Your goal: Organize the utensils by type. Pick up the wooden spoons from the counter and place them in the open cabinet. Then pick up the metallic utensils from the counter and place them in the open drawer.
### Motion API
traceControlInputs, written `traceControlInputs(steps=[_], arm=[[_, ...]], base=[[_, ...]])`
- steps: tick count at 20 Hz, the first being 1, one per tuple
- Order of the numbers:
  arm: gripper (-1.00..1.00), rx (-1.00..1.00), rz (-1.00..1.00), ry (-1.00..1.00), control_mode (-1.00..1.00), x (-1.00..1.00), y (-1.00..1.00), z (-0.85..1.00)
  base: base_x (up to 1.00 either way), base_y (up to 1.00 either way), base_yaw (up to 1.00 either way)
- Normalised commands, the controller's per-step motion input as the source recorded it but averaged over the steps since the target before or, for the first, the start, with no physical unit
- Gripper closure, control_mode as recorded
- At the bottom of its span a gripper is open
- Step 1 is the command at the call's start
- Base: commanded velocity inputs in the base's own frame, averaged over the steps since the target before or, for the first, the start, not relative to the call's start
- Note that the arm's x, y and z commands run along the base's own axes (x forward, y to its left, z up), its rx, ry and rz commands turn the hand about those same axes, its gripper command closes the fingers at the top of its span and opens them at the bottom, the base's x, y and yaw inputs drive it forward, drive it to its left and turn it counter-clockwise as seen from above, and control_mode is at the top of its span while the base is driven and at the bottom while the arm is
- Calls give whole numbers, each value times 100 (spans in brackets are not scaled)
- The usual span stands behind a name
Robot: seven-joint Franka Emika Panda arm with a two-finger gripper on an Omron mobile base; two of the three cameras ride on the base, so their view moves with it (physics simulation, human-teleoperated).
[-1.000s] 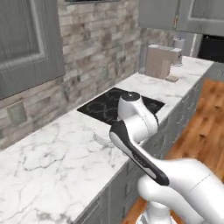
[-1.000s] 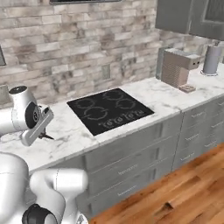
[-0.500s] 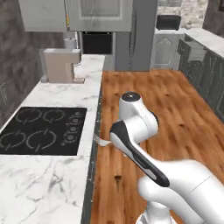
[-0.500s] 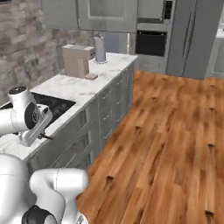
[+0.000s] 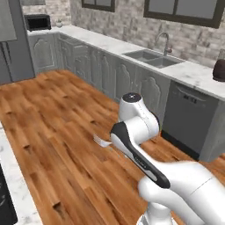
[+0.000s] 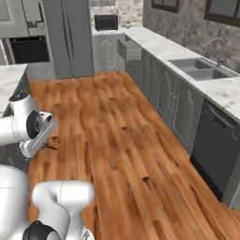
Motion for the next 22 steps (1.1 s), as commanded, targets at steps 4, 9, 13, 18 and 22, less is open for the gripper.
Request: traceControlInputs(steps=[4, 9, 13, 18, 22], arm=[[100, 0, 0, 0, 100, 0, 0, 0], [100, 0, 0, 0, 100, 0, 0, 0], [100, 0, 0, 0, 100, 0, 0, 0], [100, 0, 0, 0, 100, 0, 0, 0], [100, 0, 0, 0, 100, 0, 0, 0]], base=[[44, -22, -37], [75, -33, -2], [91, -34, 0], [97, -35, 0], [100, -28, 0]])
